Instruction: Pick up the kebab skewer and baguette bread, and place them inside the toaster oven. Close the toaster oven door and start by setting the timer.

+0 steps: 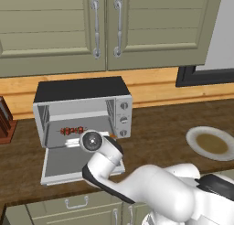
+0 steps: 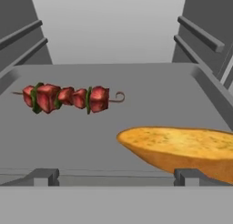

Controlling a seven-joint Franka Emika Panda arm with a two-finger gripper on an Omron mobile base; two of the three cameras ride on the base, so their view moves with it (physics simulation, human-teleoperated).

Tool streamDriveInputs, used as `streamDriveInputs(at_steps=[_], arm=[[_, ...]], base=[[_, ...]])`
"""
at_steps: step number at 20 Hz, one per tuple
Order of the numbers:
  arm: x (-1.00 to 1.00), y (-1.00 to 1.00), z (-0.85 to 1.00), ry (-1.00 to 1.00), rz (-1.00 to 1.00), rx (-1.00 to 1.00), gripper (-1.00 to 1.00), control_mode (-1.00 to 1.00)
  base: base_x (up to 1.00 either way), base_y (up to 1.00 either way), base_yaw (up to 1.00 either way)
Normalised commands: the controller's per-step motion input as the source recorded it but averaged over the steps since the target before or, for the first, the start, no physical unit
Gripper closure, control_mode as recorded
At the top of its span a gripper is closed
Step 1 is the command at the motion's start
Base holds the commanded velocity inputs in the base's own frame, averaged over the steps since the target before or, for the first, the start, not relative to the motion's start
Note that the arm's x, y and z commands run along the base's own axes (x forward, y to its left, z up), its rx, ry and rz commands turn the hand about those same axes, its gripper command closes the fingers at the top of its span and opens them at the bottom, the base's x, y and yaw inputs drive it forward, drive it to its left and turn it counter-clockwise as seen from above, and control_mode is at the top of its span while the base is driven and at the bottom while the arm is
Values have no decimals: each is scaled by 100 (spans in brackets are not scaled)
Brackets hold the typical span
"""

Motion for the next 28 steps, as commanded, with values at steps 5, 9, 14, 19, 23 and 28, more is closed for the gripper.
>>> streamDriveInputs(at_steps=[5,9,14,19,23,28], arm=[[2,0,0,0,0,0,-100,-100],[0,1,-10,0,0,0,-100,-100],[0,1,-14,0,0,0,-100,-100],[1,0,-2,0,0,0,-100,-100],[5,0,0,0,0,0,-100,-100],[6,0,0,0,0,0,-100,-100]], base=[[0,0,0],[0,0,0],[0,0,0],[0,0,0],[0,0,0],[0,0,0]])
